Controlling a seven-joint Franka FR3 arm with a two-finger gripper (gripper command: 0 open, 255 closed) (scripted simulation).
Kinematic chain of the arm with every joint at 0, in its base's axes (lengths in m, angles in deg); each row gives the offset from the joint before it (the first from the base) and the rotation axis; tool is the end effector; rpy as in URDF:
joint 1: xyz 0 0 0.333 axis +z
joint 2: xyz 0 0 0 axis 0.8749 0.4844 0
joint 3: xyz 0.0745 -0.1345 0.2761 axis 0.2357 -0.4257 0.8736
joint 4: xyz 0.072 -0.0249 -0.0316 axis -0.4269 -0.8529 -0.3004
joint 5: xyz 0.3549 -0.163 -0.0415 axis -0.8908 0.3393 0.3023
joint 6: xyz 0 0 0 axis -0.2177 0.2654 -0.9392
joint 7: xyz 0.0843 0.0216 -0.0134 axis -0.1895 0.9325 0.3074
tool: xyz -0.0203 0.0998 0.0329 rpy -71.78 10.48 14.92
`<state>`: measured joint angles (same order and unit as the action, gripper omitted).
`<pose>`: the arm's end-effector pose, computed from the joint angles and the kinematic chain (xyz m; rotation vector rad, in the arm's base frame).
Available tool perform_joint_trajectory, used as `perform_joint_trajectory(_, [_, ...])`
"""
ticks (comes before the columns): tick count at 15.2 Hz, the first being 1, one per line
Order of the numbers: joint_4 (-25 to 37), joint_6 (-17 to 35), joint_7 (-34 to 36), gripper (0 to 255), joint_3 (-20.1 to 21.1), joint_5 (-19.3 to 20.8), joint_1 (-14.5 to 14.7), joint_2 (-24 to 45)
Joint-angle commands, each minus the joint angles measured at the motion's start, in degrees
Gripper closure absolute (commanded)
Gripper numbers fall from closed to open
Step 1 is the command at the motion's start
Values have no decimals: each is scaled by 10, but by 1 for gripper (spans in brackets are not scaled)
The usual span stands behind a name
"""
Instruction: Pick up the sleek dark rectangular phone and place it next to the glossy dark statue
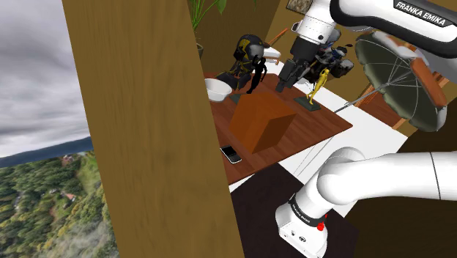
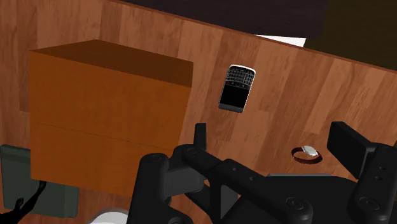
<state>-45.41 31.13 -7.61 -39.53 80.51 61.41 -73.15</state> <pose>0.3046 -0.0062 0.6175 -3.1047 -0.1428 0.0079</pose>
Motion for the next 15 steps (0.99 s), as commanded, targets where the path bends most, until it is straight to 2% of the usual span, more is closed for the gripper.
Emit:
perform_joint_trajectory(1, [0,0,0,0,0,0,0,0])
perform_joint_trajectory(8, [-124,135,21,0,11,-12,0,14])
perform_joint_trajectory(15, [-215,285,39,0,24,-26,3,75])
